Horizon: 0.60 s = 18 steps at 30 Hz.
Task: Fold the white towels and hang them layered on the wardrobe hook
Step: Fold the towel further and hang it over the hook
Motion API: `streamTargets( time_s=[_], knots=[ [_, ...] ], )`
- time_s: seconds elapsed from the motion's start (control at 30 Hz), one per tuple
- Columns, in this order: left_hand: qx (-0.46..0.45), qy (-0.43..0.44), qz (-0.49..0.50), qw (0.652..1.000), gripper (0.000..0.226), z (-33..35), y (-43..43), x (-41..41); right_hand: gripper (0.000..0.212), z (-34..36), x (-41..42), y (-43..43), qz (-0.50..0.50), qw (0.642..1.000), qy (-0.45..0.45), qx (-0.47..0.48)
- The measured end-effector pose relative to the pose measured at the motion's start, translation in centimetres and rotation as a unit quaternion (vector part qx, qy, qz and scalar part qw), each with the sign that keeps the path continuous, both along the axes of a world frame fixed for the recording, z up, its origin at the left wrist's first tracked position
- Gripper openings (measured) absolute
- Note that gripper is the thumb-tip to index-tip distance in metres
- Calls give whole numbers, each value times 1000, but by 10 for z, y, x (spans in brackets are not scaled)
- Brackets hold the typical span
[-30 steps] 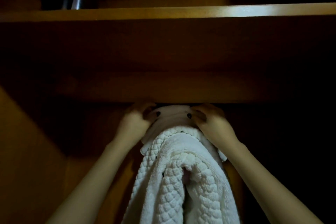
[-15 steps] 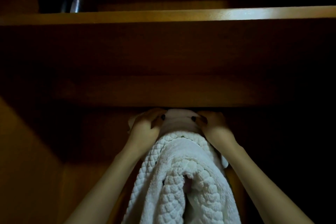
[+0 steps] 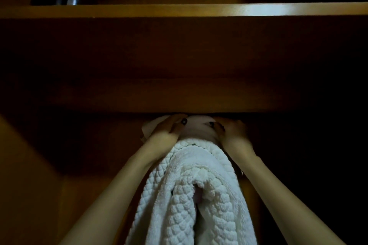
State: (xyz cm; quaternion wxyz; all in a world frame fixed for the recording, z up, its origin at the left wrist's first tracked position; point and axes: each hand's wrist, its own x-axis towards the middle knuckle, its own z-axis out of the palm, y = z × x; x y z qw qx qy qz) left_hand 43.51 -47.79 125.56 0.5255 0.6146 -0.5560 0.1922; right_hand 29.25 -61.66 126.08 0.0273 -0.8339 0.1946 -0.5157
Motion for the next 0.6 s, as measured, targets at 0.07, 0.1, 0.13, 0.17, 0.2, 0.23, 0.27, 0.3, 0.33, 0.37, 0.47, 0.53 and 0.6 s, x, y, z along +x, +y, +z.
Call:
streamTargets(
  time_s=[0.07,0.1,0.13,0.17,0.2,0.23,0.27,0.3,0.33,0.37,0.47,0.53,0.6],
  knots=[
    [-21,31,-8,999,19,4,6,-1,33,-5,0,-2,24,999,0,32],
    [-37,52,2,998,20,7,11,-1,33,-7,0,-3,39,998,0,47],
    [-55,71,26,996,20,8,18,2,33,-8,0,-5,53,997,-1,62],
    [-71,78,60,993,21,8,26,6,32,-9,-1,-8,70,995,-2,78],
    [-72,70,96,990,23,7,33,12,31,-9,-2,-11,93,991,-7,99],
    [-53,52,131,989,26,5,40,18,28,-9,-4,-14,123,984,-16,126],
    [-21,41,155,987,29,2,44,23,25,-9,-7,-18,148,976,-28,156],
    [7,42,163,986,31,-2,46,26,22,-9,-10,-22,164,969,-39,181],
    [24,49,157,986,32,-7,45,28,19,-11,-13,-27,168,964,-49,201],
    [27,53,143,988,32,-11,43,28,17,-14,-15,-31,164,961,-55,215],
    [-31,122,93,988,28,-17,40,24,20,-28,-19,-36,150,956,-54,246],
    [-66,130,96,985,27,-20,41,22,27,-35,-19,-36,160,950,-67,258],
    [-90,98,96,987,26,-23,41,22,26,-37,-20,-34,144,958,-66,239]
  ],
)
